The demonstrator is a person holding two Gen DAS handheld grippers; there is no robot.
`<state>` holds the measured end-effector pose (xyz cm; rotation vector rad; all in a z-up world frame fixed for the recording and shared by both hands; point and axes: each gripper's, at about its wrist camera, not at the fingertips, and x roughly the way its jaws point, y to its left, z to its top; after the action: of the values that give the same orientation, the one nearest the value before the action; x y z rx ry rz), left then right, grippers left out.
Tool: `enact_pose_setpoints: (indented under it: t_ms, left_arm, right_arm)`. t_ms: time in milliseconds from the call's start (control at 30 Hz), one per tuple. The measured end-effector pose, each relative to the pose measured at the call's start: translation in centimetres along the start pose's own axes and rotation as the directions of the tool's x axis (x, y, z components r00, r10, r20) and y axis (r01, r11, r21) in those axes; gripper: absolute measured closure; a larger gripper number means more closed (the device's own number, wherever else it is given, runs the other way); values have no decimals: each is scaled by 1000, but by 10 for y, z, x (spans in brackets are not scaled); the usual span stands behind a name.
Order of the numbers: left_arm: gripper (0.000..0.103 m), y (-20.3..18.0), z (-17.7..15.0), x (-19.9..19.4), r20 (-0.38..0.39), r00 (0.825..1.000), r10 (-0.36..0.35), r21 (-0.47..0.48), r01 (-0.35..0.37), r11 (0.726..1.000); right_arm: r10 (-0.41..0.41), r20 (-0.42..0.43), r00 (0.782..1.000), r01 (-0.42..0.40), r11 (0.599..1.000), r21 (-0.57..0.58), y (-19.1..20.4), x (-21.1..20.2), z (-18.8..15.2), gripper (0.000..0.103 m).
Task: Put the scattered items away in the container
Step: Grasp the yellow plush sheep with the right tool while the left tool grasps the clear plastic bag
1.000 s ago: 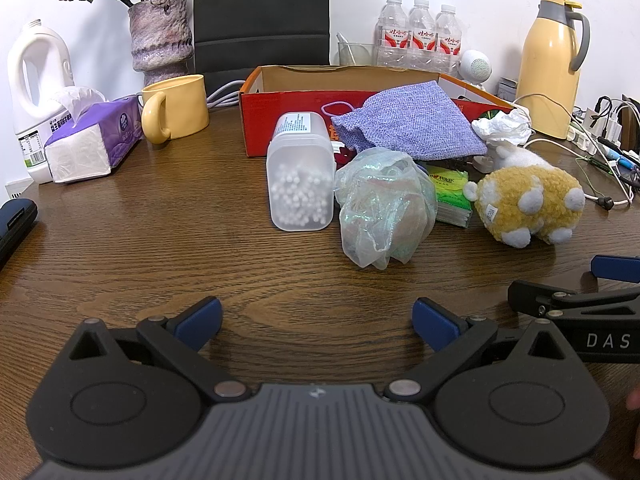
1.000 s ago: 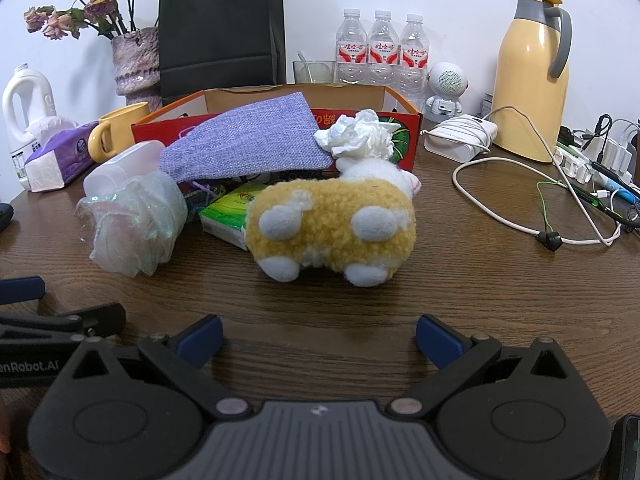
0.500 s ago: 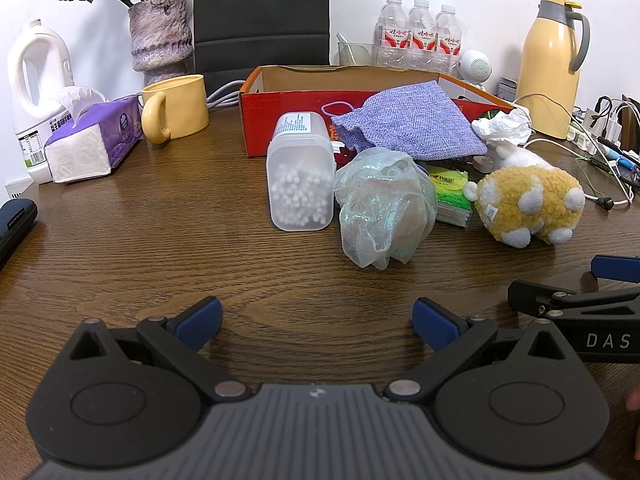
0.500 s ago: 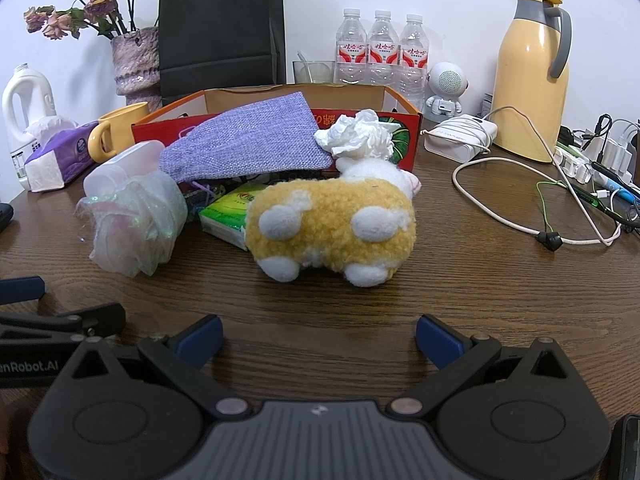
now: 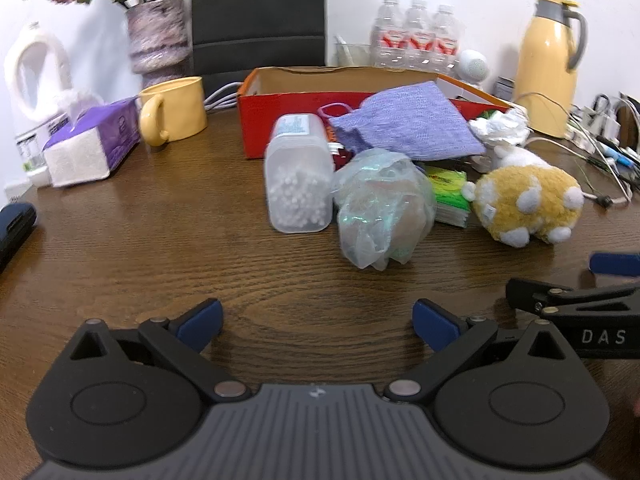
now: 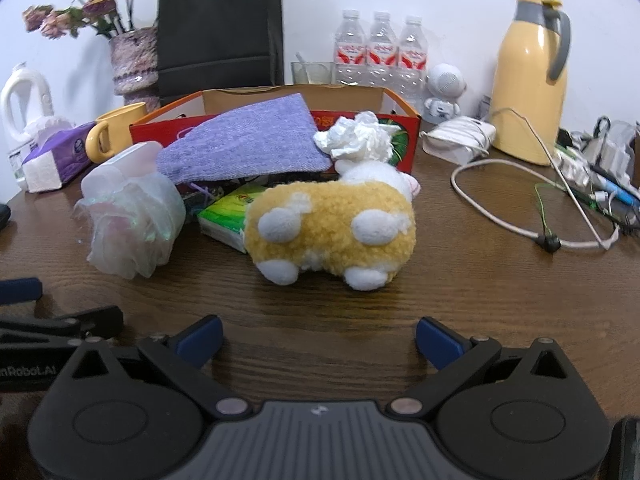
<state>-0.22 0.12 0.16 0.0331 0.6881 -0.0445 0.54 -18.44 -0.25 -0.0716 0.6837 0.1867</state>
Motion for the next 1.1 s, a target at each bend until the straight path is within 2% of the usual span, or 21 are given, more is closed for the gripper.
enact_pose_setpoints:
  t_ms: [67,167,267,333,367,433,533,767,900,1100]
  left_arm:
    - [0,1,4,-4,31,999,-39,5,39,999]
    - [0,4,15,-6,120,988,-93,-17,96,995]
    - [2,-2,32,3,131,985,-110,-20,113,993]
    - [23,-6,41,11,117,985,-126,-14,129,992]
    - [30,-7,44,16,102,986,-132,-21,135,991]
    - [50,-6,48,21,74,985,-156,-49,160,986]
    - [61,-4,44,23,70,983,-167,-69,172,983]
    - [68,-5,34,0,97,984,-148,-13,150,989]
    - [69,-7,31,-14,120,981,-151,-4,152,988]
    - [69,-8,25,-32,141,980,-138,-11,141,990]
  right_arm:
    - [2,17,1000,-1,999,-32,-2,-4,1,1]
    - [48,65,997,-50,999,20,-15,-13,9,3]
    - [70,102,992,-75,996,46,-29,-17,26,4]
    - [79,131,988,-86,995,47,-37,-15,36,4]
    - [79,132,988,-88,994,59,-40,-12,40,4]
    - [98,119,988,-110,989,99,-44,-1,48,4]
    - [109,76,991,-119,982,145,-44,14,55,4]
    - [136,24,990,-138,978,157,-35,35,53,4]
    - [100,68,993,-106,989,102,-31,29,48,13]
    - [96,78,992,-103,990,95,-35,8,36,18]
